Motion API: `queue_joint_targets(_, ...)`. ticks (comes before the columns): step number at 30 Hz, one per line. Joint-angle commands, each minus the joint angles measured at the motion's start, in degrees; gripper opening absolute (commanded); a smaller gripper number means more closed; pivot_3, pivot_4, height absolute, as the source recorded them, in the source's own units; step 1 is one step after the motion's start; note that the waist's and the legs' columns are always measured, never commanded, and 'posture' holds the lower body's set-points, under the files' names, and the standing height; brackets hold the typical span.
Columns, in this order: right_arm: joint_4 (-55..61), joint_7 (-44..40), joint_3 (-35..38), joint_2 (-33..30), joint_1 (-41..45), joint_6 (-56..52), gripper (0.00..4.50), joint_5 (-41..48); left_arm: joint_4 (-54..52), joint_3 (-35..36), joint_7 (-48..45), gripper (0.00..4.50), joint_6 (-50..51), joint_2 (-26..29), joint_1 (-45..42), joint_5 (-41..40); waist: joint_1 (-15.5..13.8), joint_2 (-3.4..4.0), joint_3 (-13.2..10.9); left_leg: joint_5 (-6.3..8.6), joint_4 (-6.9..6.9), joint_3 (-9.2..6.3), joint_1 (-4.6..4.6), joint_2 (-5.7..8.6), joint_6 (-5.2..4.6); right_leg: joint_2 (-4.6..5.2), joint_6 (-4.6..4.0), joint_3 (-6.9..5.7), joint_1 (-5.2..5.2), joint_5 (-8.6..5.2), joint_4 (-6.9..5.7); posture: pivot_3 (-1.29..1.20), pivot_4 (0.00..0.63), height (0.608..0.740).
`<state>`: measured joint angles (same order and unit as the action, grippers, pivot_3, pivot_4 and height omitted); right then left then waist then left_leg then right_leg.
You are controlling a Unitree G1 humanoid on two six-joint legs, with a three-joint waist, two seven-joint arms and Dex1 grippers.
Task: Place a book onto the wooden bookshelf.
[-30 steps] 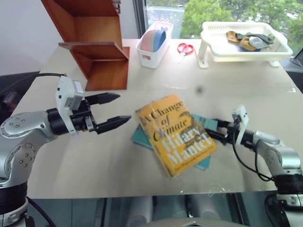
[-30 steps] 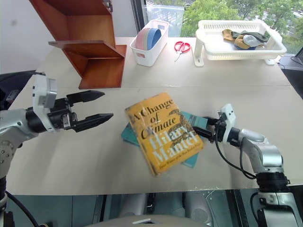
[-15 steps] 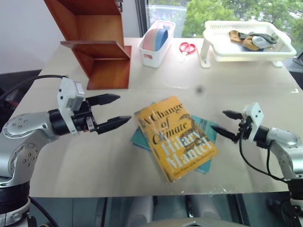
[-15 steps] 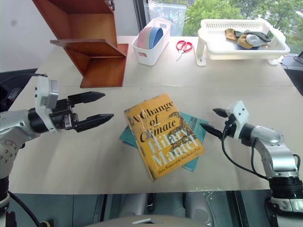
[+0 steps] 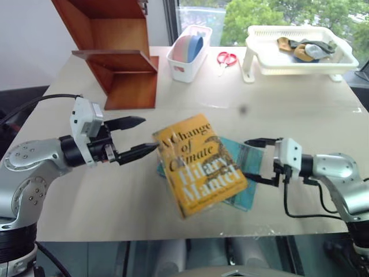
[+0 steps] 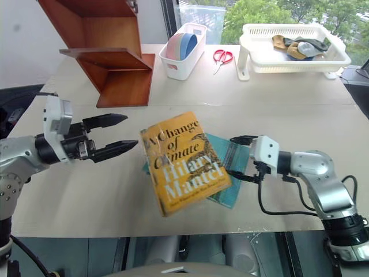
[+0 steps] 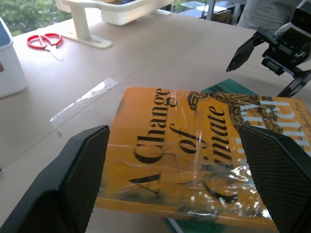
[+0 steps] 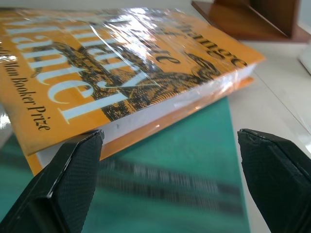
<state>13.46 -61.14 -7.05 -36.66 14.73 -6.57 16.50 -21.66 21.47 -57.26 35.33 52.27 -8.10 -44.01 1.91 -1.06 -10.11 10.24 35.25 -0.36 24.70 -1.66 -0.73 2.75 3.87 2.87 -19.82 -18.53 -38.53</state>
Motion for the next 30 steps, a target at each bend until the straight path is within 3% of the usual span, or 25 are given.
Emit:
queue_joint_targets(1,-0.80,-0.72,-2.28,1.07,2.02,-0.72,4.50,-0.24,-1.36,2.38,-0.14,4.46,-0.73,0.46,0.83,-0.46,-0.22,0.00,-0.01,0.00,0.00,-0.02,0.00,0.02,0.00,0.02,0.00,-0.02,0.00,0.00,0.00,0.00,0.150,0.740)
queue_joint_targets(14,-6.28,-5.41,-6.23,4.69,7.87,0.62,4.50,-0.17,-0.11,9.65,-5.21,4.46,0.10,6.07,9.51,1.14,-0.11,0.01,-0.03,0.00,-0.01,-0.06,-0.01,0.03,0.00,0.07,-0.02,-0.07,0.00,0.00,-0.01,0.00,0.150,0.740)
queue_joint_targets(21,-9.07,-5.09,-8.23,7.76,10.21,2.34,4.50,-1.94,9.06,9.58,-3.41,4.46,-1.15,1.12,6.40,0.64,-0.11,0.01,-0.03,0.00,0.00,-0.10,-0.01,0.04,0.01,0.06,-0.02,-0.14,-0.01,0.00,-0.04,0.00,0.150,0.740)
queue_joint_targets(30,-2.02,-10.71,0.72,-4.25,6.62,-6.21,4.50,6.95,22.01,3.13,-7.34,4.46,6.70,-0.03,5.69,-0.30,-0.66,0.03,-0.06,0.00,0.00,-0.12,0.02,0.15,0.00,0.22,-0.02,-0.19,-0.01,0.00,-0.03,0.00,0.150,0.740)
